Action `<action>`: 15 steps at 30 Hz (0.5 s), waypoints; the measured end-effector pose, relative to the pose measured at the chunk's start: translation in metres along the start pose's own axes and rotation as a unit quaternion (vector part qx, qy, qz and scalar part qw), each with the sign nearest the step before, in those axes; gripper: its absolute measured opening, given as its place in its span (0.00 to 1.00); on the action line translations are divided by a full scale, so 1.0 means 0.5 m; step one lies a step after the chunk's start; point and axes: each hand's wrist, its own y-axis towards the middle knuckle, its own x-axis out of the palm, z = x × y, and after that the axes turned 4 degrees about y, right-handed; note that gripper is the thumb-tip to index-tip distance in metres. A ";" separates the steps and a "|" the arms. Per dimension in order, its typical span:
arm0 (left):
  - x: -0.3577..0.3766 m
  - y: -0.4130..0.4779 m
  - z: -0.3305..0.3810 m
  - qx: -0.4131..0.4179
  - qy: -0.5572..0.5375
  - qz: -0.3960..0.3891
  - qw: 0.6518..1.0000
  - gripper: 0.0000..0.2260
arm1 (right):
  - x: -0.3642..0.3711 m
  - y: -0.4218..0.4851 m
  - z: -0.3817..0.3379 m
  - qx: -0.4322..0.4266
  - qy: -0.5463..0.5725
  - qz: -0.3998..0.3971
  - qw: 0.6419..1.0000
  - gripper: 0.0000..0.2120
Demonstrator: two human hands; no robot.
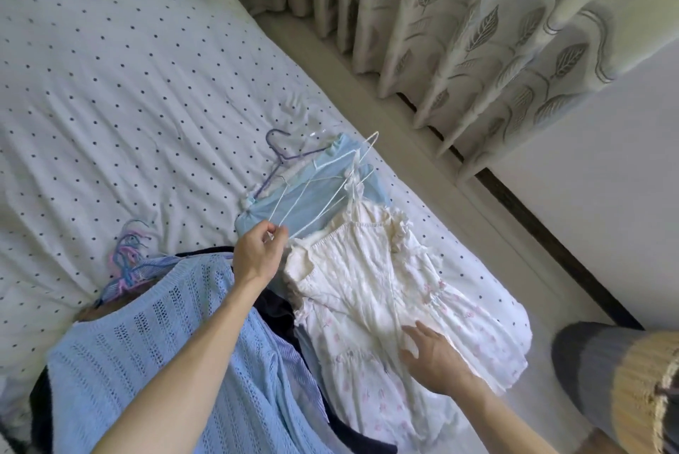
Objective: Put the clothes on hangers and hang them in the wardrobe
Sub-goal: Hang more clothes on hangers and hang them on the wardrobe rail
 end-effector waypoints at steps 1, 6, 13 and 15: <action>-0.012 -0.024 0.017 0.015 0.009 0.007 1.000 0.15 | -0.002 -0.023 0.007 0.002 0.014 0.012 1.000 0.27; -0.068 -0.136 0.107 0.072 0.014 0.009 0.997 0.17 | -0.011 -0.159 0.043 -0.003 0.094 0.088 0.992 0.25; -0.070 -0.359 0.246 0.191 -0.025 -0.058 0.980 0.19 | -0.035 -0.367 0.092 -0.047 0.299 0.232 0.925 0.19; -0.058 -0.434 0.295 0.237 -0.016 -0.085 0.968 0.20 | -0.058 -0.437 0.101 -0.076 0.365 0.283 0.884 0.17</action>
